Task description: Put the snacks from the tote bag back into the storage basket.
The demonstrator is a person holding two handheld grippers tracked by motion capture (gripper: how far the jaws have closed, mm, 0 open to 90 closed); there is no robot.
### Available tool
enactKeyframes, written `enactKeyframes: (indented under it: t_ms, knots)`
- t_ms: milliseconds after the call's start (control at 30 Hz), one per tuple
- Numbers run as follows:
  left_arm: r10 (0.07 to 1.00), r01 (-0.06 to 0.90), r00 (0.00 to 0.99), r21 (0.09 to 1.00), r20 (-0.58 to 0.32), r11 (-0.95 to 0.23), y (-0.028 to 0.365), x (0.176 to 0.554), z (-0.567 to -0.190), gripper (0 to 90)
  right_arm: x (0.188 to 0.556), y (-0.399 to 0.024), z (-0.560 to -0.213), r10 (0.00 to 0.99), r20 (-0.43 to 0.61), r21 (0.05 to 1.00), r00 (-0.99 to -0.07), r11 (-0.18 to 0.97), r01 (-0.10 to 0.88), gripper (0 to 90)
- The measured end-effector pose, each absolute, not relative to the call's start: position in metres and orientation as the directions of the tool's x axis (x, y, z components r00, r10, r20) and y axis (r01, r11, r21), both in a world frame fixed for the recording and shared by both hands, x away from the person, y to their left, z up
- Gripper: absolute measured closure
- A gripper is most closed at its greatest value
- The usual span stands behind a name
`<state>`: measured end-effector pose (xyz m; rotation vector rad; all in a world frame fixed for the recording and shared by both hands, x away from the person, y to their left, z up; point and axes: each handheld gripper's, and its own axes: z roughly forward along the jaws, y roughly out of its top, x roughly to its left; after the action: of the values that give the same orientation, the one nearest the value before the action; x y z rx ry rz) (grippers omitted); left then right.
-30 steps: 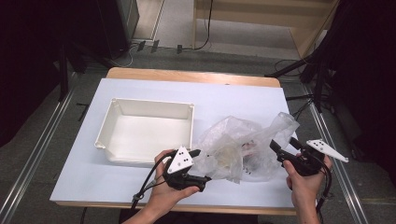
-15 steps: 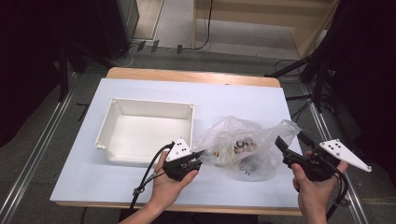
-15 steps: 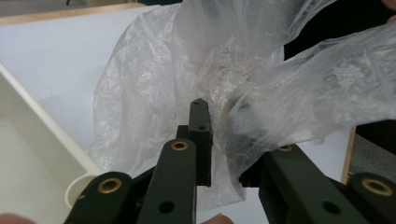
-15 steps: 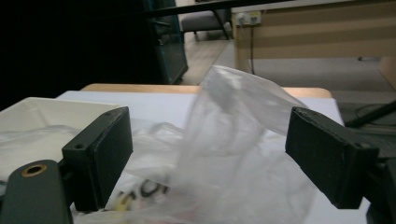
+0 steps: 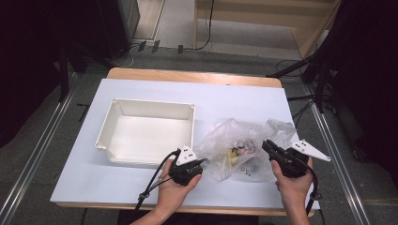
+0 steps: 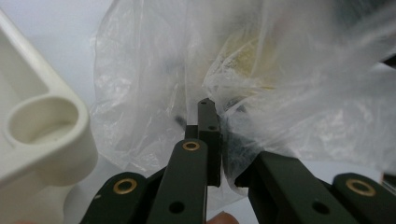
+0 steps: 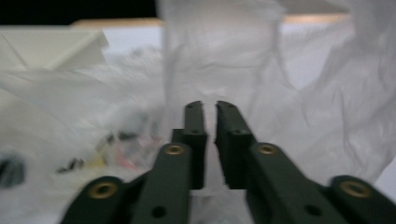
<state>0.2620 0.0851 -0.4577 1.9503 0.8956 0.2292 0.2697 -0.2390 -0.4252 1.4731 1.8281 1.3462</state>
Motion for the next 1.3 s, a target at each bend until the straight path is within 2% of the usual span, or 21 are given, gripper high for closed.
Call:
enactKeyframes:
  t_ms: [100, 433, 500, 633, 733, 767, 800, 833, 867, 900, 1033, 1067, 1100, 1133, 1200, 1300]
  knots:
    - [0.679, 0.5, 0.712, 0.808, -0.18, -0.31, 0.083, 0.263, -0.464, 87.3, 0.276, -0.24, -0.438, 0.918, 0.214, 0.845, -0.335, -0.002, 0.535, 90.0]
    - [0.697, 0.524, 0.701, 0.774, -0.152, -0.357, 0.082, 0.262, -0.475, 87.2, 0.288, -0.259, -0.475, 0.938, 0.238, 0.75, -0.252, -0.012, 0.662, 90.0]
    - [0.705, 0.533, 0.694, 0.765, -0.15, -0.362, 0.081, 0.262, -0.476, 87.0, 0.29, -0.263, -0.488, 0.95, 0.2, 0.72, -0.24, 0.023, 0.694, 90.0]
    - [0.702, 0.542, 0.697, 0.75, -0.147, -0.381, 0.08, 0.263, -0.477, 86.7, 0.29, -0.267, -0.487, 0.945, 0.226, 0.715, -0.237, 0.005, 0.699, 88.5]
    - [0.701, 0.547, 0.695, 0.749, -0.159, -0.373, 0.08, 0.263, -0.477, 86.0, 0.285, -0.268, -0.484, 0.933, 0.244, 0.728, -0.263, 0.003, 0.685, 63.0]
    - [0.702, 0.549, 0.694, 0.749, -0.161, -0.371, 0.081, 0.263, -0.477, 86.0, 0.285, -0.268, -0.484, 0.933, 0.244, 0.728, -0.263, 0.003, 0.685, 63.0]
    - [0.703, 0.55, 0.693, 0.749, -0.161, -0.37, 0.081, 0.263, -0.477, 84.8, 0.277, -0.27, -0.477, 0.93, 0.24, 0.749, -0.277, 0.003, 0.662, 52.2]
    - [0.703, 0.551, 0.692, 0.749, -0.163, -0.368, 0.081, 0.263, -0.477, 84.7, 0.272, -0.272, -0.473, 0.93, 0.249, 0.76, -0.27, -0.014, 0.65, 48.5]
    - [0.705, 0.552, 0.69, 0.75, -0.164, -0.365, 0.081, 0.263, -0.477, 84.7, 0.272, -0.272, -0.473, 0.93, 0.249, 0.76, -0.27, -0.014, 0.65, 48.5]
    - [0.709, 0.547, 0.687, 0.754, -0.158, -0.363, 0.082, 0.263, -0.477, 84.8, 0.262, -0.277, -0.461, 0.919, 0.29, 0.789, -0.268, -0.071, 0.61, 41.4]
    - [0.71, 0.536, 0.687, 0.766, -0.153, -0.354, 0.082, 0.261, -0.477, 85.6, 0.247, -0.281, -0.446, 0.928, 0.263, 0.831, -0.263, -0.08, 0.55, 36.8]
    - [0.71, 0.536, 0.687, 0.766, -0.153, -0.354, 0.082, 0.261, -0.477, 85.7, 0.247, -0.281, -0.446, 0.928, 0.263, 0.831, -0.263, -0.08, 0.55, 36.8]
    - [0.71, 0.534, 0.688, 0.768, -0.15, -0.355, 0.082, 0.261, -0.477, 85.8, 0.241, -0.282, -0.439, 0.937, 0.243, 0.836, -0.251, -0.071, 0.544, 32.2]
    - [0.71, 0.534, 0.688, 0.768, -0.15, -0.355, 0.082, 0.261, -0.477, 85.7, 0.241, -0.282, -0.439, 0.937, 0.243, 0.836, -0.251, -0.071, 0.544, 32.2]
    - [0.71, 0.533, 0.688, 0.766, -0.146, -0.359, 0.082, 0.261, -0.477, 85.6, 0.235, -0.284, -0.43, 0.944, 0.224, 0.838, -0.24, -0.061, 0.542, 26.4]
    - [0.71, 0.536, 0.688, 0.765, -0.152, -0.356, 0.082, 0.261, -0.477, 85.5, 0.231, -0.287, -0.423, 0.945, 0.226, 0.844, -0.236, -0.069, 0.533, 24.4]
